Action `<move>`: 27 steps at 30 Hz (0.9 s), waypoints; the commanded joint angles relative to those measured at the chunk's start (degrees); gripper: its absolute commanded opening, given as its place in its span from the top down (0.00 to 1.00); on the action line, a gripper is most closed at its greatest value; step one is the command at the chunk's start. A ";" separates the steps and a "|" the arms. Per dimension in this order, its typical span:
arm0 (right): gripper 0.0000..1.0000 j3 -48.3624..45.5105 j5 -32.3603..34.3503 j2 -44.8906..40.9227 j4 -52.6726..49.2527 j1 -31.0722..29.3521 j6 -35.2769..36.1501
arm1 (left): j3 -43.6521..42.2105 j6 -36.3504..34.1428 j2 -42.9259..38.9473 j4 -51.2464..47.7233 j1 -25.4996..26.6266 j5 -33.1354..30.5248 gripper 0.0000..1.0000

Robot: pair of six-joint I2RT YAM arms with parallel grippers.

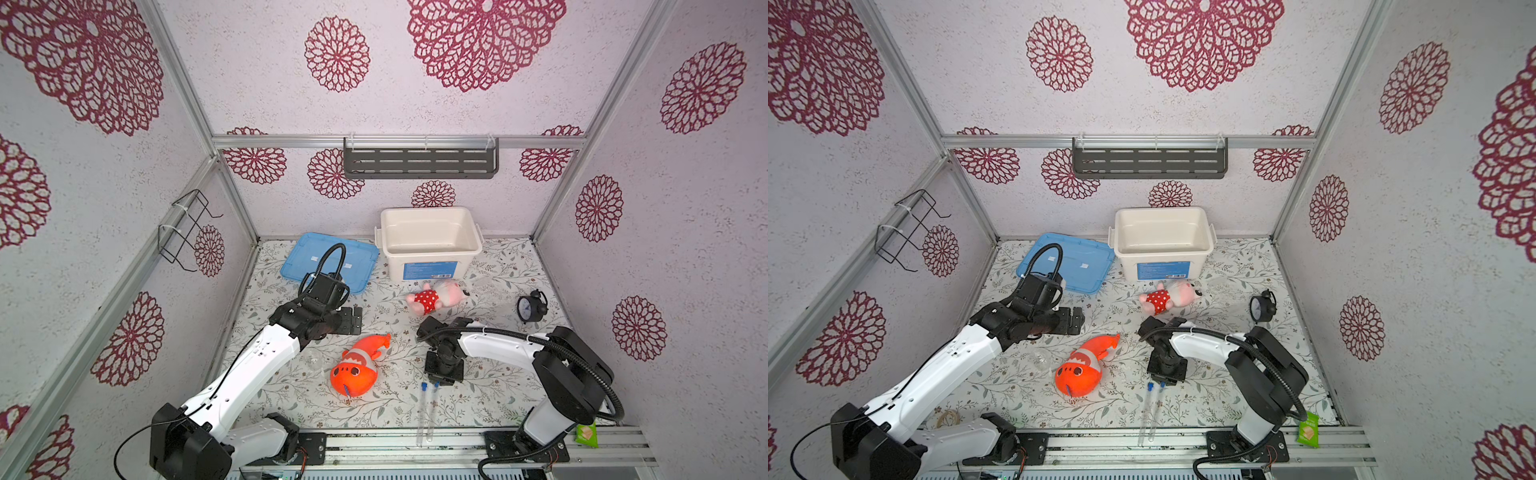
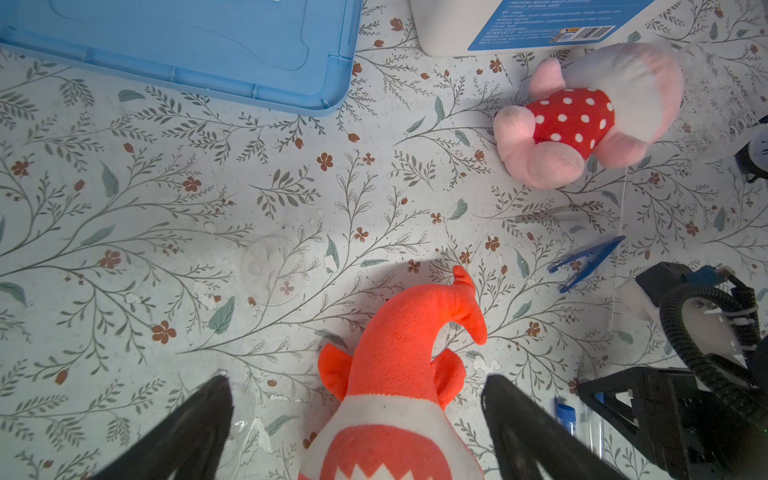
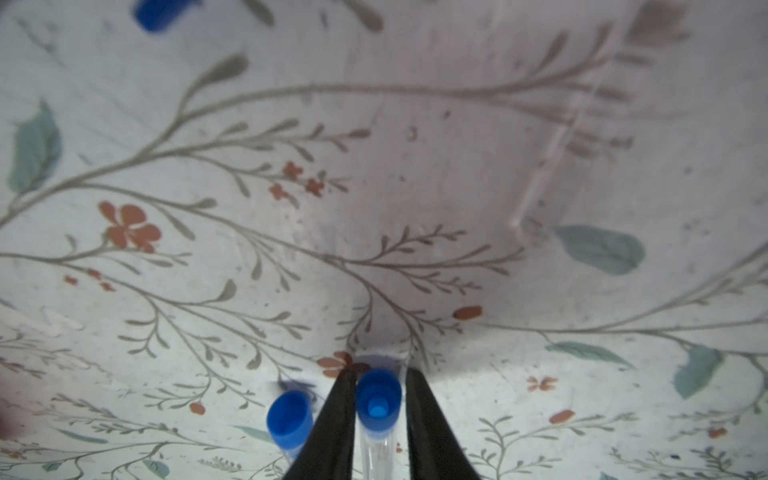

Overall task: Organize the chemistry lab equipment
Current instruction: 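Close the right gripper on one blue-capped test tube and lift it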

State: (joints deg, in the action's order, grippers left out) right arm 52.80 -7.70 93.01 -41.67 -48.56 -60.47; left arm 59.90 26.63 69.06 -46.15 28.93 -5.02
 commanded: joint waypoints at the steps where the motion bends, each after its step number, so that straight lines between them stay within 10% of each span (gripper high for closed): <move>1: 0.75 -1.30 3.00 -3.93 -1.75 -0.29 -2.74 | -0.95 0.26 -1.20 0.05 -0.10 0.31 0.02; 27: 0.77 -6.57 2.24 -5.61 2.12 -0.65 -5.60 | -1.28 1.32 -1.16 0.07 -0.12 0.68 0.02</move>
State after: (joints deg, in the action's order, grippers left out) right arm 47.20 -6.17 88.18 -39.70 -48.71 -63.88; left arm 59.07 27.35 68.53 -46.19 28.93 -4.16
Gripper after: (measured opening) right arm 0.236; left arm 0.979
